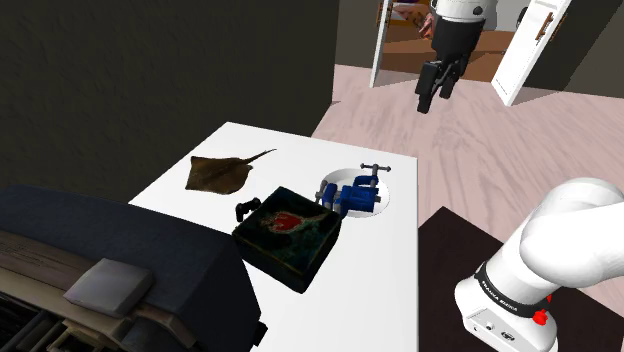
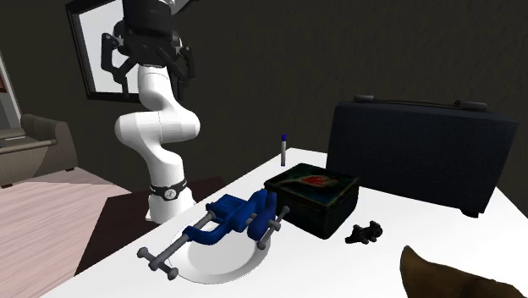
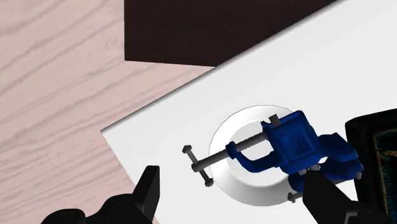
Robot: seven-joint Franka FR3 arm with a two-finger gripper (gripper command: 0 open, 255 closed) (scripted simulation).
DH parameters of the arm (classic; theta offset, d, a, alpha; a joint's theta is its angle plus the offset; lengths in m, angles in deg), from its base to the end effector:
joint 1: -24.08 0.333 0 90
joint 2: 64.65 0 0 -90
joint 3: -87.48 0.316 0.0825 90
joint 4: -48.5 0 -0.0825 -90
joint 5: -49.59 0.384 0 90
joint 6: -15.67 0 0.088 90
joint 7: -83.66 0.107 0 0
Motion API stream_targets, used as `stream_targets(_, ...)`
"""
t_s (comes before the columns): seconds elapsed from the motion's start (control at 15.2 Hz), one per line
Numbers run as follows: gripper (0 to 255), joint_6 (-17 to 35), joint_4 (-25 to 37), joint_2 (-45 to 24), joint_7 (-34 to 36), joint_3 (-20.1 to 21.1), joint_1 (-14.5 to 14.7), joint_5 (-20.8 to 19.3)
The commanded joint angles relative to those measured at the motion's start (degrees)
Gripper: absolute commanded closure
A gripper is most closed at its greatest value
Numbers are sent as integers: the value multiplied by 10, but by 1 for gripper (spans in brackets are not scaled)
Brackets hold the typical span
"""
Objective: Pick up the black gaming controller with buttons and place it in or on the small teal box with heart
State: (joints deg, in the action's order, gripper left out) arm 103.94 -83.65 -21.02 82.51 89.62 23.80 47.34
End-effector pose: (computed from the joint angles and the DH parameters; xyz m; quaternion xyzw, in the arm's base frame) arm 0.3109 0.0096 0.6037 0.9993 0.0205 -0.0023 0.0325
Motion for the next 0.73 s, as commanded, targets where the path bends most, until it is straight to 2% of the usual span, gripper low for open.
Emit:
stream_targets(0.0, 0, 0, 0, 0, 0, 0, 0, 0)
stream_targets(0.66, 0, 152, -13, -125, 32, 68, 41, 32)
